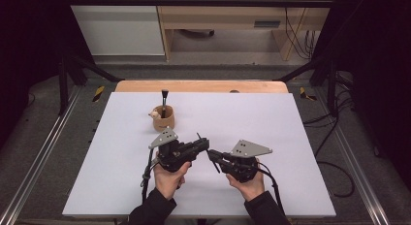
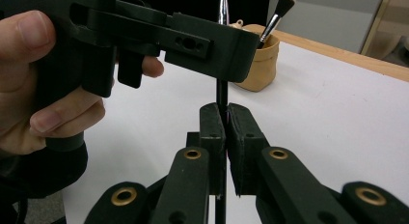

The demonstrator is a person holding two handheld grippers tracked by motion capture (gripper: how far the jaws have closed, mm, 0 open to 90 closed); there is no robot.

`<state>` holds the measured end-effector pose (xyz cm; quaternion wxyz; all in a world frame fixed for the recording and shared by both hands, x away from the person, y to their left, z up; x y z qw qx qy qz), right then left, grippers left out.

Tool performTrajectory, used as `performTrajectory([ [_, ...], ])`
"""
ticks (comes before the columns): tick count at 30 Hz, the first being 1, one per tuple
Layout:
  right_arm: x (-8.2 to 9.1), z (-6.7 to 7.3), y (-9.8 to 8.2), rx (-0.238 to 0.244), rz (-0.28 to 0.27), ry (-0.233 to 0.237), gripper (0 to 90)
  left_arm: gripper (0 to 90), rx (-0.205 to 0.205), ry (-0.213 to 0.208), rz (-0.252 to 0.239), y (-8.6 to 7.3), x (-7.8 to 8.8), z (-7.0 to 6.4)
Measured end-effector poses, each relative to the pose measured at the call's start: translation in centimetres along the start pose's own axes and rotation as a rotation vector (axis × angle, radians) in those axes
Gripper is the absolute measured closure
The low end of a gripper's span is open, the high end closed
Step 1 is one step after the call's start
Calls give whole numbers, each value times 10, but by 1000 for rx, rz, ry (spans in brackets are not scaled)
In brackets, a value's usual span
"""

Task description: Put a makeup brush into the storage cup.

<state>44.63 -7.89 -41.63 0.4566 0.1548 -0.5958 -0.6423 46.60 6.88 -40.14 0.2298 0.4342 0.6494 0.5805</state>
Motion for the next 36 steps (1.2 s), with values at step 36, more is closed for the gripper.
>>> performTrajectory([
  [36,20,-24,9,-67,-74,-65,520,848,-74,42,-7,5,14,7],
])
Point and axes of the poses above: each handheld gripper's, and its own axes: x roughly backward along the jaws, y roughly out of its top, z roughly to its left, the point moved 5 cm from there along -x, roughly forward along the jaws, and after that the axes turned 10 degrees about -x, right-handed, at the moved point
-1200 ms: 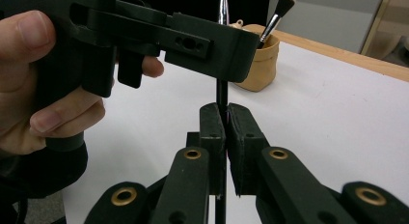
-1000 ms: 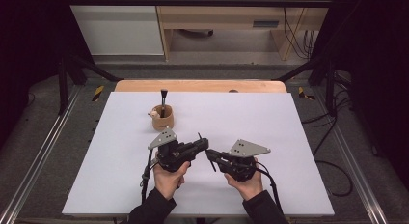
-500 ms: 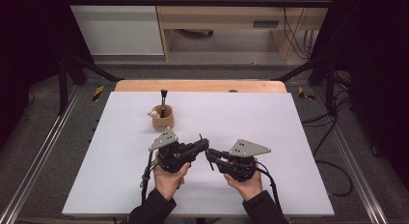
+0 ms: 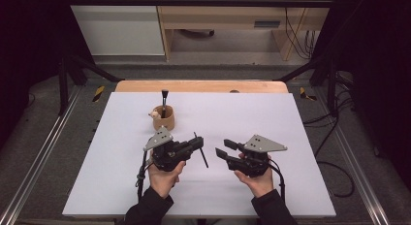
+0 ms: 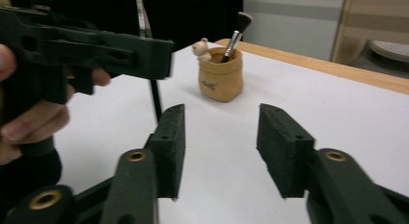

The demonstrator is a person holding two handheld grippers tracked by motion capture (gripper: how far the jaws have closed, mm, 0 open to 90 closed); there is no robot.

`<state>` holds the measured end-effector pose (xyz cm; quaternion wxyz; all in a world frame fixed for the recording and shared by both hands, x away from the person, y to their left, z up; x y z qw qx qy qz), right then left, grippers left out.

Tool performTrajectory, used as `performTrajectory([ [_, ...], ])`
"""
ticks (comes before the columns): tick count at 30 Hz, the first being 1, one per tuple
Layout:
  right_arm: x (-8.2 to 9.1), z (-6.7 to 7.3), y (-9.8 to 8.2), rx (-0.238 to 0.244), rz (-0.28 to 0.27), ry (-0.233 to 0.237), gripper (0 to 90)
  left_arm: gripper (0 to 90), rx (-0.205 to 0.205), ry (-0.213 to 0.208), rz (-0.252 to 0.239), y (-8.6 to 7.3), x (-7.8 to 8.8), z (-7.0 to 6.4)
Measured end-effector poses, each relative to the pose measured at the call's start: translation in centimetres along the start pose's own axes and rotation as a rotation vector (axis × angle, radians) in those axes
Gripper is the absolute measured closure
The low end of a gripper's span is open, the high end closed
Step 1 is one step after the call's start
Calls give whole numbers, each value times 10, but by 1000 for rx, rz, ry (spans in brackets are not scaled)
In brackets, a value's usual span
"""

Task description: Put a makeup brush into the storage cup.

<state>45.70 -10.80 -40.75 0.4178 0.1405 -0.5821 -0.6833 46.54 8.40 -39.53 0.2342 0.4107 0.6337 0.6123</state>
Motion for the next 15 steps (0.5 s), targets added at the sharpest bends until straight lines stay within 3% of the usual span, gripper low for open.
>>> performTrajectory([
  [7,6,-20,1,-31,-5,-86,316,848,-17,25,7,2,8,9],
  [15,18,-40,1,-46,0,-165,188,848,-21,49,8,6,17,19],
])
Point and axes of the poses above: each handheld gripper's, and its own axes: x roughly backward along the jaws, y roughly out of its top, z roughly to its left, the point moved 5 cm from there along -x, roughly forward along the jaws, and after that the axes turned 10 degrees about -x, right-handed, at the moved point
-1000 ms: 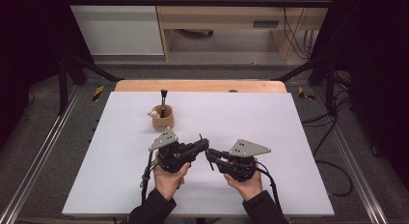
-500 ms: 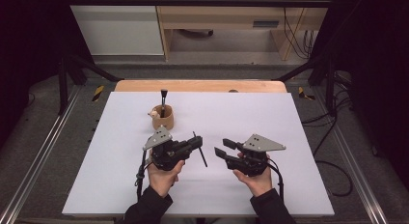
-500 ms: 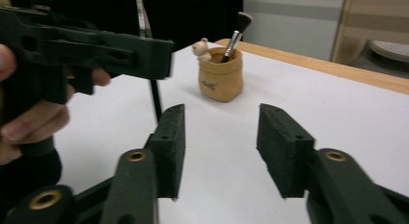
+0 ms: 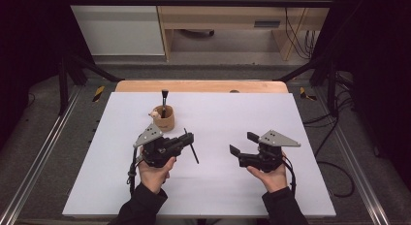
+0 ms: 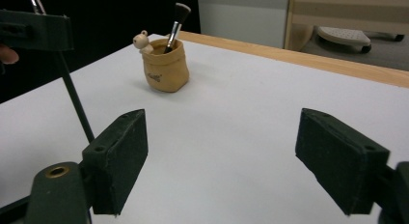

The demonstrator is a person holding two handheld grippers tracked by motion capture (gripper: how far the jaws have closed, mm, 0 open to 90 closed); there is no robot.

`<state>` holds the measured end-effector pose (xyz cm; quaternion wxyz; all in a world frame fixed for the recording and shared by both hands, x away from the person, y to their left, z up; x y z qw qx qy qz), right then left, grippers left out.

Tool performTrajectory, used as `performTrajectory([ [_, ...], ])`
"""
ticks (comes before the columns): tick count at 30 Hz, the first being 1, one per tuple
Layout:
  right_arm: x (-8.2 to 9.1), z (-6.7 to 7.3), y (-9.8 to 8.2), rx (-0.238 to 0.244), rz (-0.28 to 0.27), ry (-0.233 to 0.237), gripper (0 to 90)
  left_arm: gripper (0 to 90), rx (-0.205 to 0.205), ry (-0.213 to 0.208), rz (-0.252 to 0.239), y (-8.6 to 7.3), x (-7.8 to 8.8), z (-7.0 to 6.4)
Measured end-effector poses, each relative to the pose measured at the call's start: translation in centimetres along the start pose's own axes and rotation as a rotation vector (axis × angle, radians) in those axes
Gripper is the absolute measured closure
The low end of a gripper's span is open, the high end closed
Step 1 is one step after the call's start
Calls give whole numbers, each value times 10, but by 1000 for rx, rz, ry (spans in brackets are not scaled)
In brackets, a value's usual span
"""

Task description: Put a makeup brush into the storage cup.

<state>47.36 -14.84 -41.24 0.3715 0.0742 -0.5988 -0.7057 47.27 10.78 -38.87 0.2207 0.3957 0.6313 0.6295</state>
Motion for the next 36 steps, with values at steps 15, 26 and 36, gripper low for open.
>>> performTrajectory([
  [15,8,-17,-2,2,27,-63,79,848,-26,51,10,9,15,19],
  [26,17,-28,-9,-7,38,-77,73,848,-69,115,23,22,32,35],
  [36,24,-37,-13,-16,41,-97,72,848,-114,137,46,32,35,42],
])
Point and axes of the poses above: each handheld gripper's, and its own axes: x roughly backward along the jaws, y roughly out of its top, z roughly to its left, the point moved 5 cm from there along -x, roughly forward along the jaws, and after that the axes turned 10 degrees about -x, right-handed, at the moved point
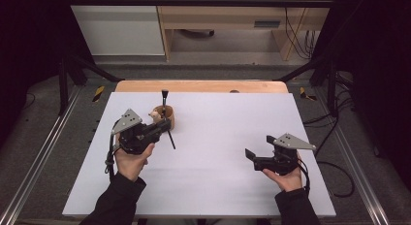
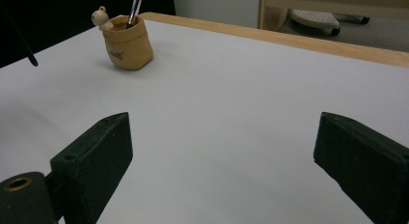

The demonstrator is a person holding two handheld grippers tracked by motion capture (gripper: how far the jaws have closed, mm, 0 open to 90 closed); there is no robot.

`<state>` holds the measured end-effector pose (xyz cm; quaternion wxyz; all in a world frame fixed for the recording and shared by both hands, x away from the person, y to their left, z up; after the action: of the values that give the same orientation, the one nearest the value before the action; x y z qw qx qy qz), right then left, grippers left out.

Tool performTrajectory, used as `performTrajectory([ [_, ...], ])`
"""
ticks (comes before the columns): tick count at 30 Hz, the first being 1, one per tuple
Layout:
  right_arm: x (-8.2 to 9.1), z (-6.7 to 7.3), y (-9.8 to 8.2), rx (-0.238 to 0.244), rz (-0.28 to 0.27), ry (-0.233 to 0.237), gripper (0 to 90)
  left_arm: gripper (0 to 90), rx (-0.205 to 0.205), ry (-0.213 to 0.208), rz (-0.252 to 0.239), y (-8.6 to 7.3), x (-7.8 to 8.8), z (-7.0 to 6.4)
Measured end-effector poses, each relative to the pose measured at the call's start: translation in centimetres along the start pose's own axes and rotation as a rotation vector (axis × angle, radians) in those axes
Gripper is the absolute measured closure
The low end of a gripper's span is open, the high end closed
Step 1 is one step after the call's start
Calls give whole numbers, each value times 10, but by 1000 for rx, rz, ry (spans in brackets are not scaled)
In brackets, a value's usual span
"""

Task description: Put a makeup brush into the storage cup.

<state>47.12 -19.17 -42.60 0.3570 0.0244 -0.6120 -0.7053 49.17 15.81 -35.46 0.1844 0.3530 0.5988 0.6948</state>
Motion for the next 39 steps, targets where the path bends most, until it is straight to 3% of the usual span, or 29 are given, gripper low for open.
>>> performTrajectory([
  [15,1,-4,-5,8,19,-25,66,848,-42,30,38,19,-5,12],
  [28,1,-5,-6,22,26,-24,60,848,-63,64,73,26,-13,30],
  [39,2,-5,-6,18,20,-22,61,848,-53,91,82,32,-22,46],
])
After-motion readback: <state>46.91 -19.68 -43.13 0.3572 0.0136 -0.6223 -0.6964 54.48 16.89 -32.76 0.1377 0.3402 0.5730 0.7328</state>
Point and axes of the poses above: each handheld gripper's, and its own axes: x roughly backward along the jaws, y roughly out of its top, z roughly to its left, the point moved 5 cm from there along -x, roughly forward along the jaws, and after that the axes turned 10 degrees about -x, right-handed, at the moved point
